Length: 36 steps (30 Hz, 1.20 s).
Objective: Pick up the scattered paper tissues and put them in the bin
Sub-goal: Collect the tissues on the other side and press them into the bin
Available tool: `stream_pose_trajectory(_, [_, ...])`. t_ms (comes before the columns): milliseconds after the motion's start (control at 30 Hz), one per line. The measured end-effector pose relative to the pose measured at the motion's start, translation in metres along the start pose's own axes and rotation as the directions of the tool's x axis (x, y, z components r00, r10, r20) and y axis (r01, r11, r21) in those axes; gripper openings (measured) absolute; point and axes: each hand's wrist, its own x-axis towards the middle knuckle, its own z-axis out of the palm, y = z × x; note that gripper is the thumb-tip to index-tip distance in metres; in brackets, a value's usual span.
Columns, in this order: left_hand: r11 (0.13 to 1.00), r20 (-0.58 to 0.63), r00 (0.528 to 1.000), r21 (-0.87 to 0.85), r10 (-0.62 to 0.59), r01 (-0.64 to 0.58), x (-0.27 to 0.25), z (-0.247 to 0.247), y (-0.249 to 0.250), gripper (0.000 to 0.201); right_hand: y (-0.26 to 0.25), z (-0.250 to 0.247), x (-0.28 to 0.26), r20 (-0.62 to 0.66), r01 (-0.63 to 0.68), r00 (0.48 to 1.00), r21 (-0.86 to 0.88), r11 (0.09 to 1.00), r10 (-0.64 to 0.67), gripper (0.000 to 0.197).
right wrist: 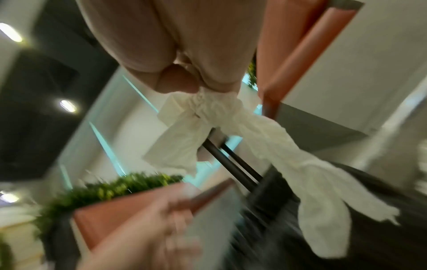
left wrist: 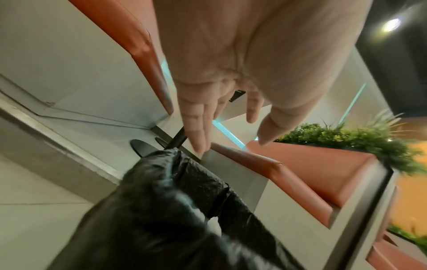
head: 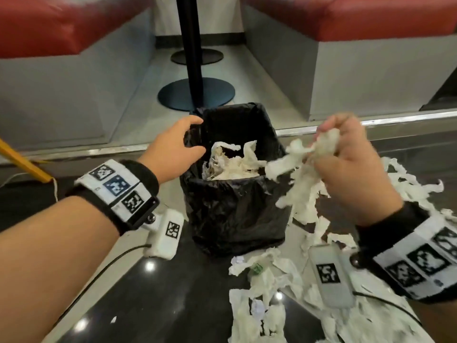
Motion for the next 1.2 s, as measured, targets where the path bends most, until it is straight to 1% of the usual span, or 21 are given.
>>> stream_pose_trajectory(33, [1.0, -0.022, 1.0, -0.021, -0.003, 0.002, -0.016, -0.004, -0.011, 0.048, -0.019, -0.002, 0.008, -0.084, 0.141, 0.986, -0.048, 0.989, -0.145, 0.045])
stream_pose_trajectory(100, [0.996, -0.017, 0.997, -0.023, -0.081, 0.081, -0.049, -0.008, -0.043, 0.044, -0.042, 0.006, 0.034, -0.241, 0.37, 0.883, -0.173, 0.913, -0.404, 0.037])
stream_pose_trajectory(133, [0.991, -0.006, 0.991, 0.001, -0.135, 0.135, -0.063, -0.009, -0.062, 0.043, -0.043, 0.015, 0.049, -0.292, 0.419, 0.832, -0.225, 0.88, -0.471, 0.03])
stream_pose_trajectory(167, [0.982, 0.001, 0.983, 0.025, -0.186, 0.186, -0.077, -0.009, -0.082, 0.043, -0.036, 0.027, 0.067, -0.298, 0.408, 0.826, -0.271, 0.872, -0.479, 0.025])
stream_pose_trajectory(200, [0.971, 0.002, 0.972, 0.042, -0.237, 0.237, -0.087, -0.008, -0.101, 0.044, -0.026, 0.041, 0.084, -0.244, 0.367, 0.859, -0.319, 0.874, -0.45, 0.027])
stream_pose_trajectory(233, [0.959, -0.001, 0.961, 0.055, -0.278, 0.278, -0.096, -0.007, -0.118, 0.045, -0.015, 0.057, 0.096, -0.109, 0.306, 0.921, -0.387, 0.87, -0.373, 0.035])
stream_pose_trajectory(267, [0.945, -0.006, 0.947, 0.068, -0.32, 0.32, -0.104, -0.005, -0.132, 0.045, -0.002, 0.07, 0.106, 0.065, 0.236, 0.97, -0.507, 0.829, -0.236, 0.048])
stream_pose_trajectory(300, [0.928, -0.008, 0.931, 0.08, -0.364, 0.363, -0.113, -0.002, -0.144, 0.045, 0.009, 0.08, 0.11, 0.177, 0.195, 0.978, -0.618, 0.762, -0.107, 0.06])
stream_pose_trajectory(333, [0.912, -0.005, 0.916, 0.093, -0.401, 0.4, -0.12, 0.0, -0.155, 0.044, 0.016, 0.084, 0.107, 0.226, 0.201, 0.972, -0.682, 0.703, -0.059, 0.066])
stream_pose_trajectory(400, [0.888, -0.001, 0.891, 0.08, -0.455, 0.454, -0.136, 0.004, -0.175, 0.04, 0.021, 0.084, 0.082, 0.258, 0.322, 0.945, -0.623, 0.712, -0.202, 0.055])
stream_pose_trajectory(467, [0.869, -0.012, 0.871, 0.057, -0.491, 0.491, -0.154, 0.008, -0.189, 0.038, 0.034, 0.086, 0.039, 0.338, 0.494, 0.865, -0.438, 0.751, -0.372, 0.032])
stream_pose_trajectory(500, [0.858, -0.018, 0.859, 0.058, -0.511, 0.511, -0.163, 0.01, -0.196, 0.038, 0.049, 0.09, 0.014, 0.442, 0.537, 0.823, -0.404, 0.74, -0.356, 0.022])
stream_pose_trajectory(533, [0.848, -0.017, 0.85, 0.046, -0.527, 0.527, -0.171, 0.012, -0.201, 0.037, 0.072, 0.095, -0.009, 0.566, 0.546, 0.781, -0.415, 0.728, -0.262, 0.017])
stream_pose_trajectory(567, [0.84, -0.011, 0.841, 0.036, -0.542, 0.542, -0.18, 0.014, -0.207, 0.036, 0.096, 0.1, -0.03, 0.663, 0.507, 0.743, -0.47, 0.722, -0.091, 0.017])
stream_pose_trajectory(667, [0.824, 0.044, 0.823, 0.066, -0.566, 0.563, -0.197, 0.02, -0.22, 0.035, 0.171, 0.105, -0.071, 0.711, 0.405, 0.571, -0.679, 0.612, 0.41, 0.039])
stream_pose_trajectory(733, [0.828, 0.09, 0.825, 0.125, -0.559, 0.547, -0.204, 0.023, -0.225, 0.036, 0.203, 0.103, -0.09, 0.712, 0.432, 0.46, -0.701, 0.567, 0.53, 0.064])
stream_pose_trajectory(800, [0.85, 0.153, 0.839, 0.174, -0.522, 0.497, -0.208, 0.027, -0.225, 0.036, 0.221, 0.104, -0.105, 0.698, 0.445, 0.403, -0.715, 0.539, 0.592, 0.077])
stream_pose_trajectory(933, [0.894, 0.221, 0.873, 0.222, -0.435, 0.389, -0.205, 0.028, -0.222, 0.036, 0.228, 0.113, -0.109, 0.648, 0.517, 0.396, -0.743, 0.425, 0.65, 0.062])
stream_pose_trajectory(1033, [0.903, 0.237, 0.879, 0.225, -0.415, 0.366, -0.204, 0.032, -0.22, 0.034, 0.224, 0.118, -0.101, 0.675, 0.493, 0.416, -0.73, 0.473, 0.609, 0.041])
stream_pose_trajectory(1100, [0.911, 0.245, 0.884, 0.216, -0.399, 0.351, -0.205, 0.034, -0.218, 0.033, 0.219, 0.119, -0.093, 0.659, 0.347, 0.484, -0.748, 0.565, 0.576, 0.032])
stream_pose_trajectory(1200, [0.913, 0.265, 0.881, 0.23, -0.392, 0.337, -0.209, 0.039, -0.217, 0.034, 0.207, 0.111, -0.079, 0.563, 0.071, 0.64, -0.721, 0.689, 0.523, 0.023])
